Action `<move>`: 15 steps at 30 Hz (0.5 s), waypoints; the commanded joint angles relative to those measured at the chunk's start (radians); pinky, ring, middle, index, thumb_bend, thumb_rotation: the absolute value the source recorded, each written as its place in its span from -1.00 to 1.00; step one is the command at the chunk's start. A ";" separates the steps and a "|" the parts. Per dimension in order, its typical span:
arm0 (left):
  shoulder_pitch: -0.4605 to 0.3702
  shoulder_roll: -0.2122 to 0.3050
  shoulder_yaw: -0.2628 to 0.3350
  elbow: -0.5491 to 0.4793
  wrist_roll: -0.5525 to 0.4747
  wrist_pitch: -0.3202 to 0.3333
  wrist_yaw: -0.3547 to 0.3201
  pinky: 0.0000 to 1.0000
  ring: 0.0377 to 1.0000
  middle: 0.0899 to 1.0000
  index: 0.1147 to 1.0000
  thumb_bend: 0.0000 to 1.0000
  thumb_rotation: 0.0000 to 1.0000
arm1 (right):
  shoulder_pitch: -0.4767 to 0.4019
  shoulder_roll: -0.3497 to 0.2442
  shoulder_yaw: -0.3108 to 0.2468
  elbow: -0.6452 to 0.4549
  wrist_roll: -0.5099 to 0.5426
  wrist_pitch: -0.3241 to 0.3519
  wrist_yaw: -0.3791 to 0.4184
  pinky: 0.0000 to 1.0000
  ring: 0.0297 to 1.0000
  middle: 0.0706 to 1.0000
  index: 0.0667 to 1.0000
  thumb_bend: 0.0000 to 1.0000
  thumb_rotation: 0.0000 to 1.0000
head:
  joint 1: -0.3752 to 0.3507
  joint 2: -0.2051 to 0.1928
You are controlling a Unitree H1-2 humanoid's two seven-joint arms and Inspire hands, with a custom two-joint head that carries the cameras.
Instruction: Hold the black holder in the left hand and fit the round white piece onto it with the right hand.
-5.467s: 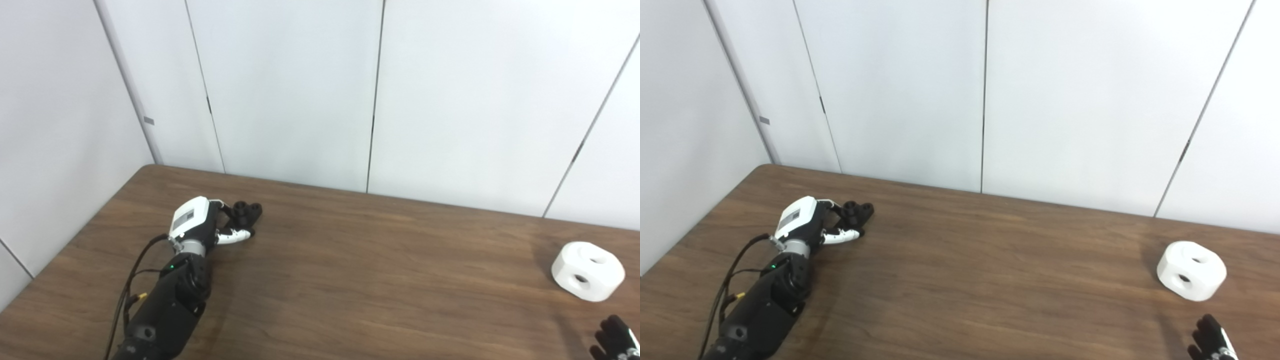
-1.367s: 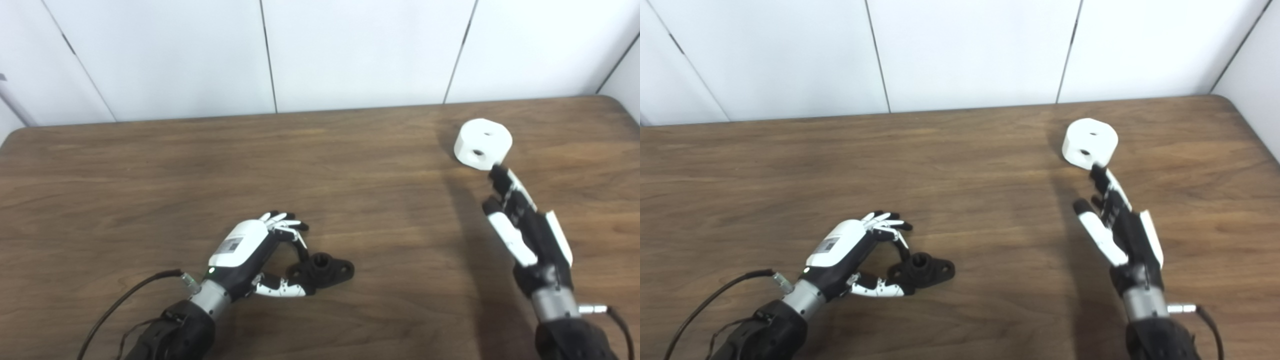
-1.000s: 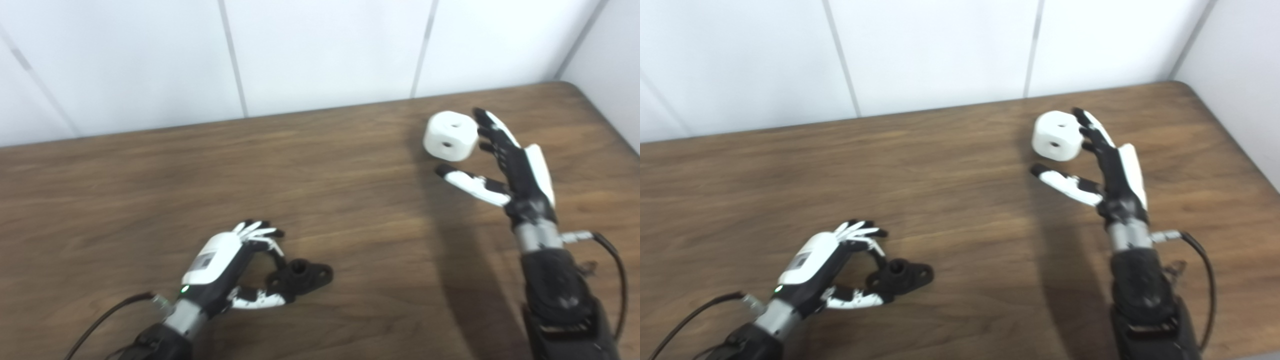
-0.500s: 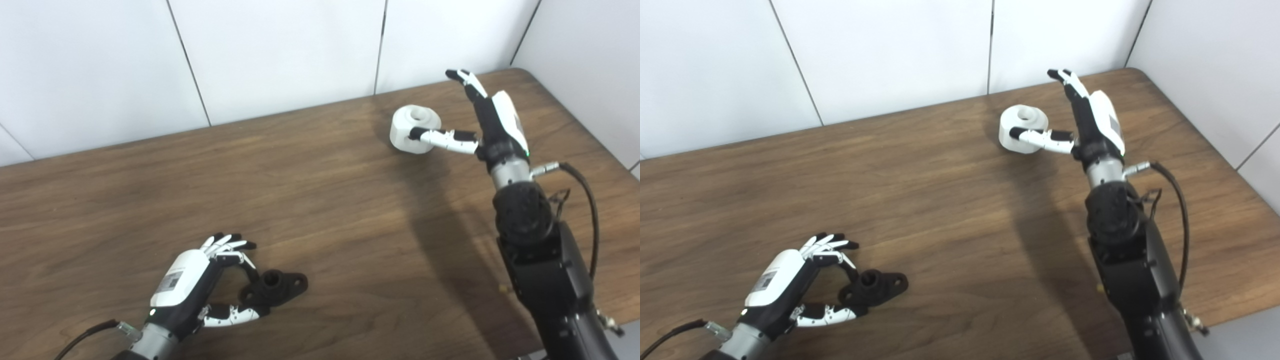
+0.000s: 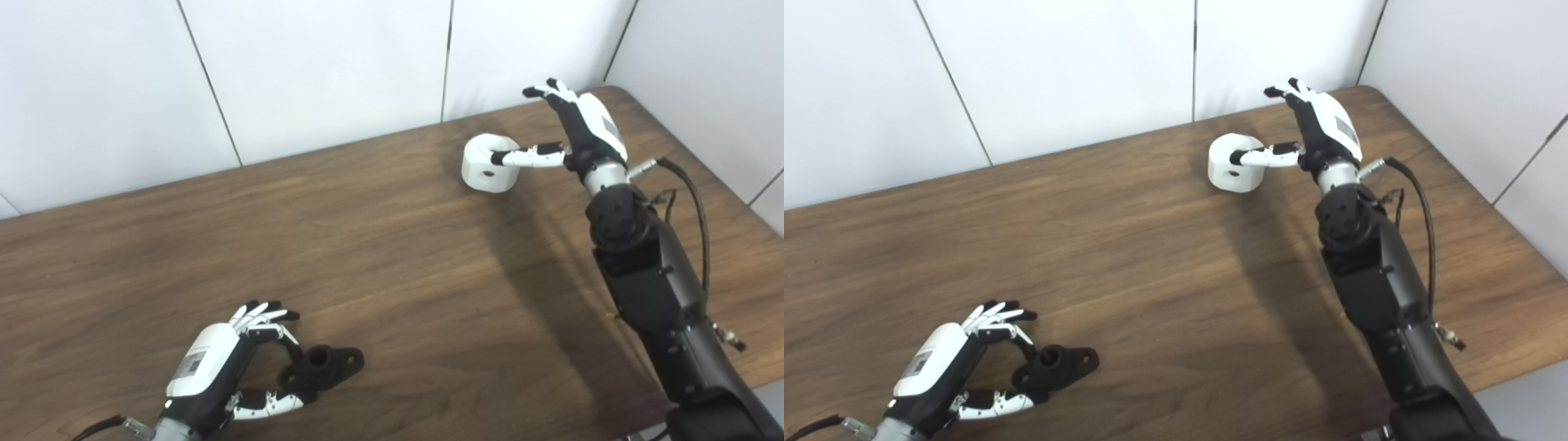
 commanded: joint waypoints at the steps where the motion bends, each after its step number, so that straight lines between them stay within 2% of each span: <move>1: 0.033 0.035 0.005 0.014 0.007 0.014 -0.029 0.95 0.82 0.60 -0.16 0.05 -0.89 | -0.054 -0.028 -0.016 -0.010 -0.056 0.000 0.052 0.84 1.00 0.96 0.60 0.82 -0.33 | 0.000 0.001; 5: 0.039 0.032 0.008 0.011 0.009 0.012 -0.028 0.94 0.82 0.60 -0.16 0.05 -0.89 | -0.084 -0.019 -0.034 0.019 -0.143 0.000 0.162 0.80 1.00 0.96 0.57 0.94 -0.35 | 0.002 0.003; 7: 0.041 0.030 0.008 0.009 0.009 0.013 -0.031 0.95 0.82 0.60 -0.16 0.05 -0.89 | -0.093 -0.015 -0.039 0.031 -0.168 0.000 0.192 0.79 1.00 0.94 0.56 0.96 -0.38 | 0.005 0.005; 15: 0.046 0.025 0.011 0.002 0.009 0.018 -0.033 0.96 0.82 0.60 -0.16 0.05 -0.89 | -0.120 0.015 -0.071 0.076 -0.252 0.000 0.300 0.82 1.00 0.93 0.54 0.92 -0.40 | 0.005 0.008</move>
